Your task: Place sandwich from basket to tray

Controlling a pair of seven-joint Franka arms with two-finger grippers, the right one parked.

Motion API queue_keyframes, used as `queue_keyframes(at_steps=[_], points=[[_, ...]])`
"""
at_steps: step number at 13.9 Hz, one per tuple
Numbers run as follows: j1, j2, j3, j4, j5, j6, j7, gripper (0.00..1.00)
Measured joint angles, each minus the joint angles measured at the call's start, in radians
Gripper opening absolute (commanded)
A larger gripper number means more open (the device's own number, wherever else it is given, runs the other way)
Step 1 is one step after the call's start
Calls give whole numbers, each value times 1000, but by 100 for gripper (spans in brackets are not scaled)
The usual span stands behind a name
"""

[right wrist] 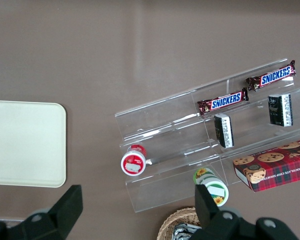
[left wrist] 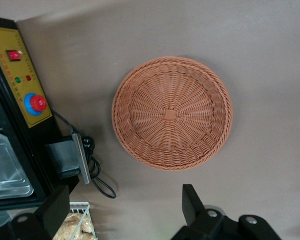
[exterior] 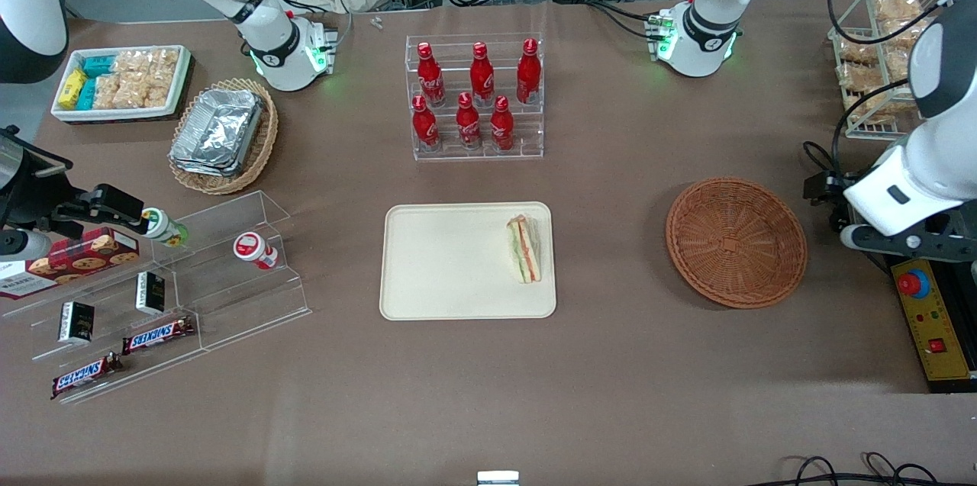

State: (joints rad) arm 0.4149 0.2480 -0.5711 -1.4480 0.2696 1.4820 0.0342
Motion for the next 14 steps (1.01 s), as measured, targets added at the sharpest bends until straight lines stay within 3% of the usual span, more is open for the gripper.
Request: queue_keyframes(at_steps=[12, 14], points=[[10, 0, 1, 1, 0, 0, -76, 100], [-4, 0, 36, 6, -30, 1, -84, 100]])
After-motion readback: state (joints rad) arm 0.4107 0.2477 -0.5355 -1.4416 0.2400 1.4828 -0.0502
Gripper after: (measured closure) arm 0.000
